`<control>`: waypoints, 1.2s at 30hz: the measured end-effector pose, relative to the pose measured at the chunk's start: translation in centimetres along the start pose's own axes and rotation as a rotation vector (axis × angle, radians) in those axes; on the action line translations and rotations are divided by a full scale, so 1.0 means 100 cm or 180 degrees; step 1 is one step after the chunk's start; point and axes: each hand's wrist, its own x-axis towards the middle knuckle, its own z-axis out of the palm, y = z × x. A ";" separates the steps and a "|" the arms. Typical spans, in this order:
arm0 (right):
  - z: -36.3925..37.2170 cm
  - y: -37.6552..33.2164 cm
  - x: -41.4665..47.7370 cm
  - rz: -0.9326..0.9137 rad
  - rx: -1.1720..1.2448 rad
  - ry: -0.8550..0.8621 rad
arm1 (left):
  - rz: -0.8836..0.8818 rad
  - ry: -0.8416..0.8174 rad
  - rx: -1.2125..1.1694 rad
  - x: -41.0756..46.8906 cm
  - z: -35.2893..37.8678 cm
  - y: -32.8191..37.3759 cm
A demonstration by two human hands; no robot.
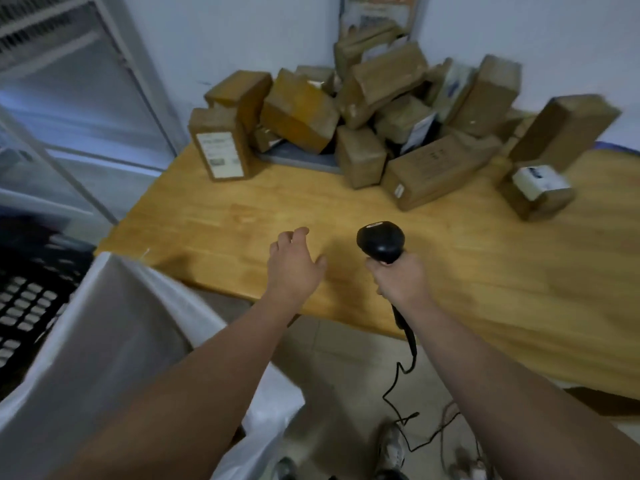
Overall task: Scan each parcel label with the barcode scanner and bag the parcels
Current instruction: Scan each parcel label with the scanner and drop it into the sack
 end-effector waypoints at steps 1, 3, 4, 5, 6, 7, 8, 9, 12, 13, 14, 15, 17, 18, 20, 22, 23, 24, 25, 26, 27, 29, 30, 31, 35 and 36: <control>-0.016 0.002 0.009 0.0012 0.0036 0.0056 | 0.0036 -0.0013 -0.0002 0.005 0.007 0.015; -0.049 0.007 0.029 0.0035 0.0078 0.0153 | 0.0105 -0.0008 0.0013 0.017 0.020 0.045; -0.064 0.010 0.037 0.0060 0.0103 0.0185 | 0.0133 -0.0010 0.0015 0.023 0.027 0.059; -0.078 0.013 0.045 0.0100 0.0165 0.0198 | 0.0151 -0.0018 0.0014 0.029 0.033 0.072; -0.091 0.015 0.053 0.0147 0.0261 0.0189 | 0.0166 -0.0034 0.0013 0.034 0.038 0.084; -0.103 0.018 0.060 0.0204 0.0372 0.0169 | 0.0176 -0.0057 0.0016 0.040 0.044 0.096; -0.114 0.021 0.066 0.0264 0.0486 0.0150 | 0.0185 -0.0082 0.0027 0.045 0.050 0.106; -0.124 0.024 0.073 0.0321 0.0580 0.0132 | 0.0188 -0.0107 0.0040 0.050 0.055 0.116; -0.145 0.030 0.089 0.0421 0.0733 0.0099 | 0.0205 -0.0156 0.0052 0.063 0.070 0.140; -0.150 0.032 0.094 0.0431 0.0764 0.0103 | 0.0224 -0.0161 0.0061 0.068 0.074 0.146; -0.154 0.033 0.099 0.0434 0.0786 0.0118 | 0.0249 -0.0170 0.0085 0.074 0.077 0.151; -0.157 0.034 0.104 0.0431 0.0811 0.0144 | 0.0275 -0.0186 0.0123 0.080 0.080 0.155; -0.162 0.036 0.114 0.0436 0.0884 0.0213 | 0.0334 -0.0247 0.0221 0.093 0.085 0.160; -0.163 0.037 0.118 0.0450 0.0929 0.0240 | 0.0368 -0.0284 0.0273 0.100 0.087 0.162; -0.163 0.040 0.125 0.0479 0.1011 0.0286 | 0.0428 -0.0369 0.0394 0.115 0.090 0.164; -0.163 0.041 0.132 0.0497 0.1057 0.0305 | 0.0463 -0.0466 0.0585 0.131 0.092 0.166; -0.162 0.041 0.135 0.0499 0.1075 0.0298 | 0.0482 -0.0510 0.0703 0.140 0.093 0.167; -0.161 0.040 0.138 0.0511 0.1093 0.0274 | 0.0510 -0.0557 0.0826 0.149 0.094 0.169; -0.160 0.039 0.141 0.0533 0.1104 0.0235 | 0.0560 -0.0610 0.0953 0.159 0.095 0.172; -0.160 0.037 0.145 0.0564 0.1103 0.0193 | 0.0627 -0.0673 0.1079 0.170 0.097 0.175; -0.159 0.036 0.149 0.0594 0.1097 0.0160 | 0.0701 -0.0740 0.1203 0.181 0.098 0.178; -0.159 0.035 0.157 0.0618 0.1116 0.0140 | 0.0867 -0.0902 0.1463 0.202 0.100 0.182; -0.159 0.035 0.160 0.0627 0.1129 0.0144 | 0.0934 -0.1014 0.1610 0.211 0.099 0.183; -0.158 0.035 0.163 0.0645 0.1140 0.0147 | 0.0965 -0.1133 0.1729 0.219 0.099 0.182; -0.156 0.038 0.170 0.0708 0.1160 0.0137 | 0.0762 -0.1341 0.1421 0.231 0.103 0.179; -0.155 0.039 0.171 0.0712 0.1162 0.0142 | 0.0744 -0.1304 0.1315 0.228 0.105 0.179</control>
